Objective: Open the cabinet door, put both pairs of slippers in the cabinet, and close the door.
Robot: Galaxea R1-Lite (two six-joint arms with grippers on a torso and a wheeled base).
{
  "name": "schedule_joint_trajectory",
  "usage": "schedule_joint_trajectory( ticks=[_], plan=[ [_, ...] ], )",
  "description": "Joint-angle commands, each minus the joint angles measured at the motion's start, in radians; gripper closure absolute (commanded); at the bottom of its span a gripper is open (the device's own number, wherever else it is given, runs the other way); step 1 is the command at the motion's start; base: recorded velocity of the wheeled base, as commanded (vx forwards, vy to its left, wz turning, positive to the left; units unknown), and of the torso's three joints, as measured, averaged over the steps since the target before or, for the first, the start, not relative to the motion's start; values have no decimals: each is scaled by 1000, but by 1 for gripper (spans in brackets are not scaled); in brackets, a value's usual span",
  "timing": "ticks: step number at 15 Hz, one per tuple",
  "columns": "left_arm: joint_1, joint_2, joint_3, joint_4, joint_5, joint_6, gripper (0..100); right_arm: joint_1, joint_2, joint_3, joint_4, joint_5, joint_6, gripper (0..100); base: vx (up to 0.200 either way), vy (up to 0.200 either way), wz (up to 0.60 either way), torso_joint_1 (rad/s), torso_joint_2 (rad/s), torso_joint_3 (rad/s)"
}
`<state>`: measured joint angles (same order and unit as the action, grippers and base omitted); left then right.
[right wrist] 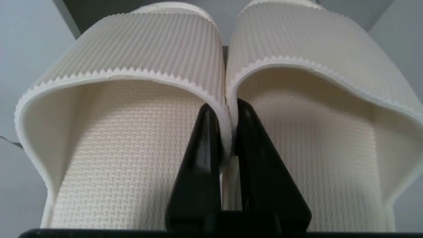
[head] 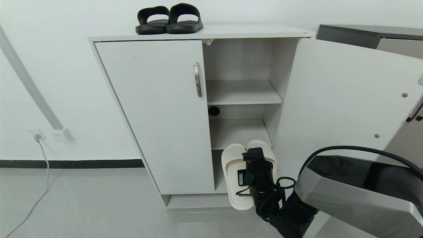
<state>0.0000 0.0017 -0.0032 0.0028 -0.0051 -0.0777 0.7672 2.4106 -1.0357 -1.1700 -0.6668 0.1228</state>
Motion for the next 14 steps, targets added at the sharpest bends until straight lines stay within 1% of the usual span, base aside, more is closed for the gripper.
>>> schedule_joint_trajectory(
  ticks=[1,12,14],
  plan=[
    [0,1,0,0,1,-1,100,0,1,-1,1,1,0,100,0,0,0,0,0,0],
    [0,1,0,0,-1,-1,100,-2,-1,0,0,0,-6,100,0,0,0,0,0,0],
    [0,1,0,0,-1,-1,100,-3,-1,-4,0,0,-5,100,0,0,0,0,2,-132]
  ],
)
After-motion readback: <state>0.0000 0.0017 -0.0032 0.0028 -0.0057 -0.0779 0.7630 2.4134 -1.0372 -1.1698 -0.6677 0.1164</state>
